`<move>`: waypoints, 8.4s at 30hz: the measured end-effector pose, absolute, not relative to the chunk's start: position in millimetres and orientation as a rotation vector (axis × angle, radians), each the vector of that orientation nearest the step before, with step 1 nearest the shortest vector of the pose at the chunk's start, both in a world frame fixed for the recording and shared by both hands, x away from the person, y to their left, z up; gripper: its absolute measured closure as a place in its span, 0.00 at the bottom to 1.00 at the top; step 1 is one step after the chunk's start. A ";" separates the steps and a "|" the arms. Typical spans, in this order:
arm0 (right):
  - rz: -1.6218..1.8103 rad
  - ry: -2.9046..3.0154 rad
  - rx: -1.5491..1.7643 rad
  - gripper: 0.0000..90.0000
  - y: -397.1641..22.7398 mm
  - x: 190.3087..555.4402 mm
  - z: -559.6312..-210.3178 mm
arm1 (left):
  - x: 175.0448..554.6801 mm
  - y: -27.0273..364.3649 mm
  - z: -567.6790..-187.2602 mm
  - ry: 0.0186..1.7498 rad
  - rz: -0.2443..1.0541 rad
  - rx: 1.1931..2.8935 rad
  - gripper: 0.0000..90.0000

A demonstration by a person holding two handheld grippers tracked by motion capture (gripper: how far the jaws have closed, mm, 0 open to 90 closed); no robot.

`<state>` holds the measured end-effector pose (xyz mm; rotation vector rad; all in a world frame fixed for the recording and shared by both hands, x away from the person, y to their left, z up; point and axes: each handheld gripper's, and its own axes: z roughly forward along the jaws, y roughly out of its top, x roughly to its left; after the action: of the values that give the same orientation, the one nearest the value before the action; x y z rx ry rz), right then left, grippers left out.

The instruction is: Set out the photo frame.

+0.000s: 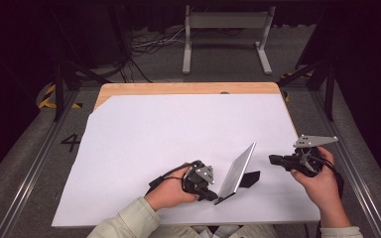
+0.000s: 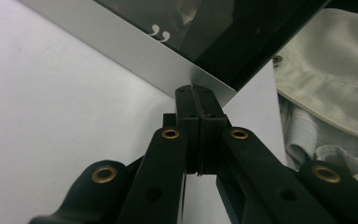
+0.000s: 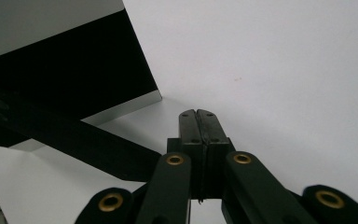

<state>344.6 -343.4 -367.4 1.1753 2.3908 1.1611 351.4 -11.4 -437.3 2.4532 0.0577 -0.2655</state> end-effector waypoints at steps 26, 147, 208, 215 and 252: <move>1.200 2.375 1.276 1.00 -347.5 340.2 -364.3 | 341.5 -40.0 -438.7 -0.021 -0.313 2.484 1.00; 1.194 2.394 1.584 0.70 -319.2 339.1 -292.2 | 381.0 109.6 -419.0 0.619 0.022 2.230 0.62; 1.058 2.544 1.509 0.62 -260.6 321.1 -323.4 | 382.4 112.6 -425.1 0.633 -0.011 2.236 0.56; 0.994 2.534 1.497 0.75 -259.4 319.0 -321.1 | 382.5 112.5 -425.6 0.633 -0.013 2.236 0.56; 0.888 2.529 1.415 0.93 -257.1 342.2 -285.3 | 385.7 122.0 -426.3 0.711 0.038 2.193 0.40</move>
<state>342.2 -257.1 -285.3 1.4147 2.5287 0.8884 385.7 122.0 -426.3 2.1927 0.7114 0.0376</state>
